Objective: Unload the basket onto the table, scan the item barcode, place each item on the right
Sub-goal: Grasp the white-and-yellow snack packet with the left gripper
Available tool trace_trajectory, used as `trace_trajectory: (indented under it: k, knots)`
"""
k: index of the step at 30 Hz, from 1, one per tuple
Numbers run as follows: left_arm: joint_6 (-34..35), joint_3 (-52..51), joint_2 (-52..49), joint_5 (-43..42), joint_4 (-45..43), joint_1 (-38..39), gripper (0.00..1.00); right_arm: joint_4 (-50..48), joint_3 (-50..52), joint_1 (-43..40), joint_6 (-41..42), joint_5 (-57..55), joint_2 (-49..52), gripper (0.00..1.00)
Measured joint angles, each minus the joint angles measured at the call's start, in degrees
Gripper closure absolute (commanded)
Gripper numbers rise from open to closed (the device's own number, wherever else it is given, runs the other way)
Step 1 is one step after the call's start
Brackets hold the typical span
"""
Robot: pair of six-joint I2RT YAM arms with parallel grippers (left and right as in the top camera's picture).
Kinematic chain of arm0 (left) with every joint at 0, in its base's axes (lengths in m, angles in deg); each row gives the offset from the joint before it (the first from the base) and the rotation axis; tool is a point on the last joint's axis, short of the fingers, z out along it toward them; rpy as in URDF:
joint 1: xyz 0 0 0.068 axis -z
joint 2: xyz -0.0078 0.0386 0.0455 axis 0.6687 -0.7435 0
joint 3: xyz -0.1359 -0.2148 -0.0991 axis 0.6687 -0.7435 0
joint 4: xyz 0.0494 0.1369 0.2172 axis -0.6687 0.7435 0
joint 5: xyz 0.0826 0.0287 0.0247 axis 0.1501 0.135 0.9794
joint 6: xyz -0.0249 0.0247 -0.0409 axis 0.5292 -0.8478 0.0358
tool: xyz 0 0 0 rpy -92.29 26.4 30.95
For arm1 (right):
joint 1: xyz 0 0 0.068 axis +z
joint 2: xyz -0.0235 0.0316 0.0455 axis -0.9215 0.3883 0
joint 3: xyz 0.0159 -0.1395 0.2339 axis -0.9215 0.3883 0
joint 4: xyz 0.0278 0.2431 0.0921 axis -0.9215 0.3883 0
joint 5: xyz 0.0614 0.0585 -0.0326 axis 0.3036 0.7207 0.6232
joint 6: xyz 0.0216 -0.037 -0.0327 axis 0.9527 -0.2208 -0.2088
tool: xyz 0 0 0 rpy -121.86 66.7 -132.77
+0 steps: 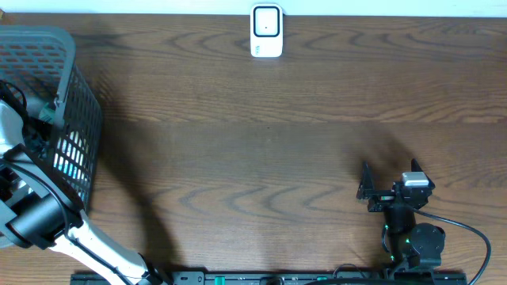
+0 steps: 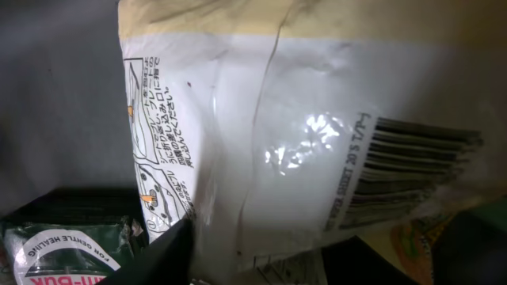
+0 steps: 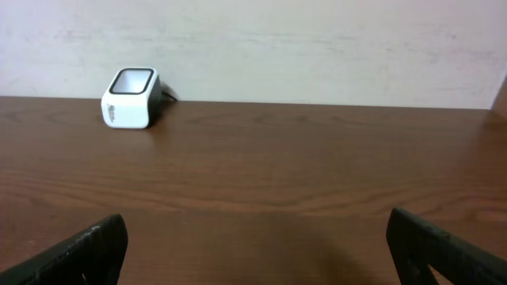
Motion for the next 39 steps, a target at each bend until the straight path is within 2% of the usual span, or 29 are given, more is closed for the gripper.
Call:
trace_trajectory:
  k: [5, 6, 7, 9, 12, 13, 17, 20, 29, 31, 39]
  knots:
    - [0.1, 0.3, 0.2, 0.1, 1.3, 0.0, 0.46, 0.0, 0.0, 0.0, 0.0, 0.0, 0.0, 0.01]
    - [0.1, 0.3, 0.4, 0.1, 1.6, 0.0, 0.42, 0.0, 0.0, 0.0, 0.0, 0.0, 0.0, 0.01]
    - [0.1, 0.3, 0.9, 0.0, 1.9, 0.0, 0.32, 0.0, 0.0, 0.0, 0.0, 0.0, 0.0, 0.01]
    - [0.0, 0.3, 2.9, -0.1, 2.1, 0.0, 0.19, 0.0, 0.0, 0.0, 0.0, 0.0, 0.0, 0.01]
    - [-0.1, 0.3, 8.7, -0.3, 1.4, 0.0, 0.06, 0.0, 0.0, 0.0, 0.0, 0.0, 0.0, 0.01]
    - [0.0, 0.3, 10.3, -0.3, 1.1, 0.0, 0.04, 0.0, 0.0, 0.0, 0.0, 0.0, 0.0, 0.01]
    - [0.1, 1.1, 17.5, -2.2, 0.3, 0.0, 0.02, 0.0, 0.0, 0.0, 0.0, 0.0, 0.0, 0.01]
    - [0.1, 1.5, 18.3, -3.7, 0.1, 0.2, 0.01, 0.0, 0.0, 0.0, 0.0, 0.0, 0.0, 0.01]
    - [0.2, 0.9, 7.3, -5.1, -1.7, 2.9, 0.0, 0.0, 0.0, 0.0, 0.0, 0.0, 0.0, 0.01]
    - [0.3, 0.8, 4.7, -5.0, -2.1, 3.3, 0.02, 0.0, 0.0, 0.0, 0.0, 0.0, 0.0, 0.01]
    - [1.6, 0.9, -1.3, -0.7, 0.3, 4.3, 0.02, 0.0, 0.0, 0.0, 0.0, 0.0, 0.0, 0.01]
